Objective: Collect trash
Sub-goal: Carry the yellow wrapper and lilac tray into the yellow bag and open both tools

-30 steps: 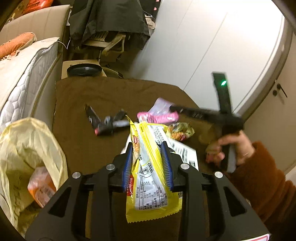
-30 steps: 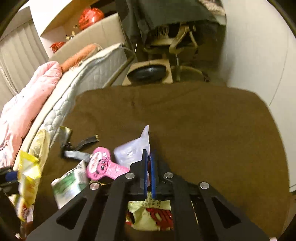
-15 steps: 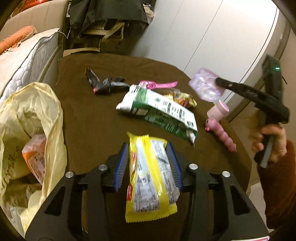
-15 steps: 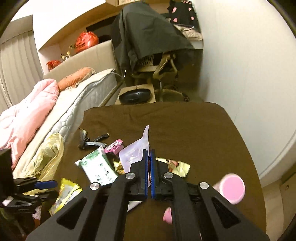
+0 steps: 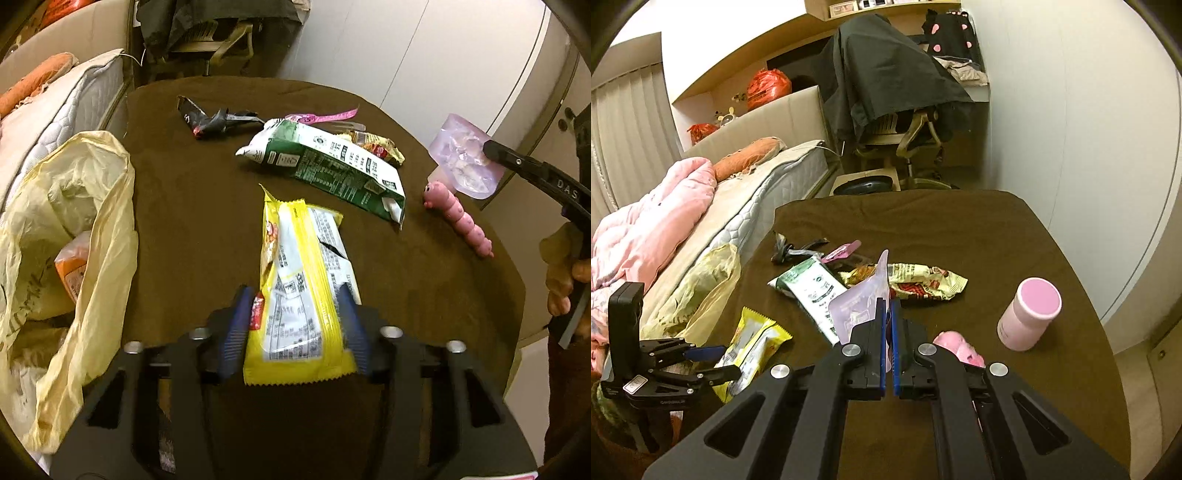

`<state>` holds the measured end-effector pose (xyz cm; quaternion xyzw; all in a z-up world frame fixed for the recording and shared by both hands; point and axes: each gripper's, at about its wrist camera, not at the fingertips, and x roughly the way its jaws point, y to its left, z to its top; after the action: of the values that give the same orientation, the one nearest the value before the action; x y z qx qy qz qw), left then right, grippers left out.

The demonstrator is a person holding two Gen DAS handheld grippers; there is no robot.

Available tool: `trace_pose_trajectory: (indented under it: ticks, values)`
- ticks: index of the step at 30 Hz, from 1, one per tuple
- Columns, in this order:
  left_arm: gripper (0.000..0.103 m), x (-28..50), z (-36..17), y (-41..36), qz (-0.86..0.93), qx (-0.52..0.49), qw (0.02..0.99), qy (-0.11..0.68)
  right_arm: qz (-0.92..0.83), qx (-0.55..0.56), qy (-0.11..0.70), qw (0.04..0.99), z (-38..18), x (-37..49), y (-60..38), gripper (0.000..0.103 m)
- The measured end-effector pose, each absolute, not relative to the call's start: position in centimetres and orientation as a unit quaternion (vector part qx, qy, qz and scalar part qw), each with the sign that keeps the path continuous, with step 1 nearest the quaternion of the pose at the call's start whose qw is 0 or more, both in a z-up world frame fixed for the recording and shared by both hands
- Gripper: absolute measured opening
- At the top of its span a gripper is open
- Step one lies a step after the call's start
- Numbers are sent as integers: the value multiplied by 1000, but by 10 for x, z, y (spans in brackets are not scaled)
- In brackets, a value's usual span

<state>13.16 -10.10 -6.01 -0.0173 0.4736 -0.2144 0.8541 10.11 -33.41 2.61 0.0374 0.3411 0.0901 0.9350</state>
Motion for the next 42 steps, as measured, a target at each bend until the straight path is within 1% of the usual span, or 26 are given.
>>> trace_pose_trajectory:
  ticks: [4, 12, 18, 22, 32, 42]
  values:
    - [34, 126, -56, -98, -212, -23, 858, 467, 93, 44, 335, 937, 28, 91, -330, 4]
    - [34, 111, -12, -77, -212, -47, 885, 411, 110, 37, 320, 940, 41, 79, -312, 4]
    - [34, 101, 25, -36, -181, -60, 910, 369, 142, 15, 296, 945, 61, 79, -275, 4]
    - [34, 96, 38, -5, -153, -62, 921, 353, 167, -5, 285, 944, 72, 84, -241, 4]
    - [35, 90, 49, 76, -104, -86, 935, 327, 228, -31, 280, 932, 81, 106, -154, 4]
    - [35, 93, 29, 146, -65, -130, 932, 332, 278, -57, 305, 909, 62, 136, -74, 4]
